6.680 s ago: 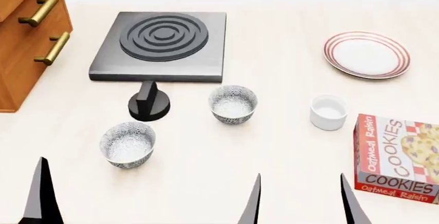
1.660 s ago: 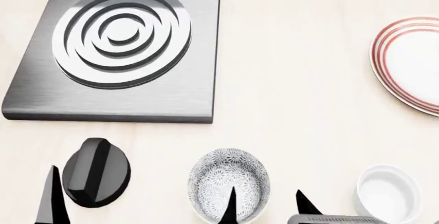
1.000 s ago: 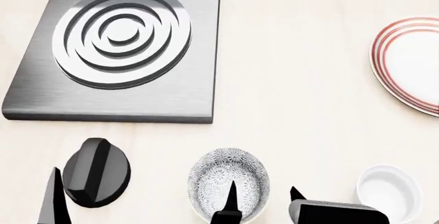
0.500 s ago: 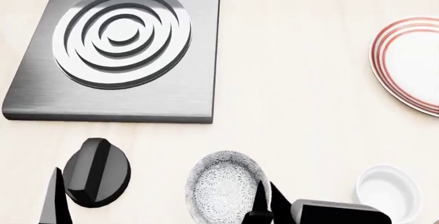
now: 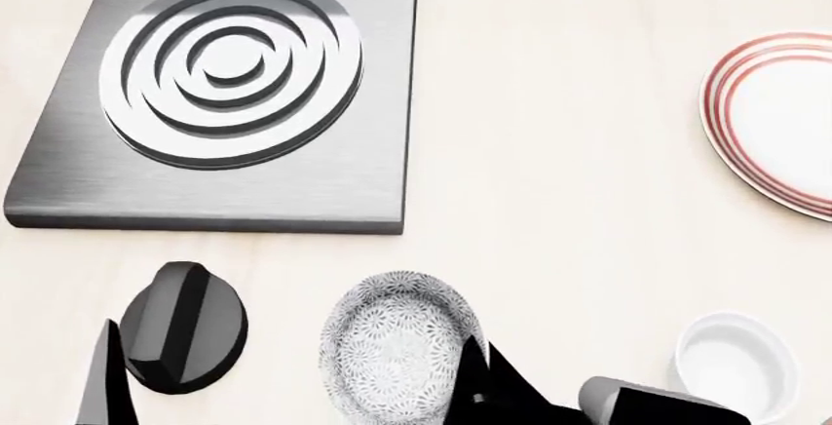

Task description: Pick the akita bowl next to the ramekin and place it on the plate.

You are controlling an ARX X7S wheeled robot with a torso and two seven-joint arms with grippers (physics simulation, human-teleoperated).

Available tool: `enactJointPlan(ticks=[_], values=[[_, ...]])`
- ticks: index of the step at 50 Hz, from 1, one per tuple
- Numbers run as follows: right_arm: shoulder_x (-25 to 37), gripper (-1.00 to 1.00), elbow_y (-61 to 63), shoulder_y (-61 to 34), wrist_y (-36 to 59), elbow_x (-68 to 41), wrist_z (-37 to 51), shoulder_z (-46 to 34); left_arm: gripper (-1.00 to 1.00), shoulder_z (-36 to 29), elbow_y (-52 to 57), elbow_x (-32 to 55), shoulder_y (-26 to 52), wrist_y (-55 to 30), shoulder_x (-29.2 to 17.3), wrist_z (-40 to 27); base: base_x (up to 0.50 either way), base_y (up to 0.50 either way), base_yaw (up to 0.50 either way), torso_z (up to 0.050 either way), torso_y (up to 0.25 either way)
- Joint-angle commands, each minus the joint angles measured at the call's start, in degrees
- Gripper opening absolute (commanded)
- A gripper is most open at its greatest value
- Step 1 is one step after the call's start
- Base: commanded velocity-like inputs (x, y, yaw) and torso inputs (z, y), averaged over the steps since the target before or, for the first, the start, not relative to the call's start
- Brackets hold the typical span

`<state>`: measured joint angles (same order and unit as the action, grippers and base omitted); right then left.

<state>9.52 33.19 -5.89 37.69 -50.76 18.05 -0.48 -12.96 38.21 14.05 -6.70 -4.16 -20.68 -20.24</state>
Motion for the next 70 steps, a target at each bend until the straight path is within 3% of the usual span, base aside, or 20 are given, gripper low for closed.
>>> enactJointPlan(ticks=[1, 43, 70], values=[[-1.40, -1.00, 0.00, -1.19, 0.47, -11.53, 0.40, 4.45, 1.00, -0.23, -0.33, -1.38, -0.25, 0.35, -0.11, -0.76, 0.00, 0.00, 0.00, 0.000, 0.000], [1.37, -1.00, -9.07, -18.92, 1.65, -23.12, 10.62, 8.53, 1.00, -0.59, -1.29, 0.77, 0.58, 0.47, -0.60, -0.73, 0.00, 0.00, 0.00, 0.000, 0.000], [4.34, -1.00, -24.72, -34.36, 3.57, -25.28, 16.27, 8.99, 1.00, -1.48, -2.32, 0.14, 0.53, 1.38, -0.78, -0.91, 0.00, 0.00, 0.00, 0.000, 0.000]])
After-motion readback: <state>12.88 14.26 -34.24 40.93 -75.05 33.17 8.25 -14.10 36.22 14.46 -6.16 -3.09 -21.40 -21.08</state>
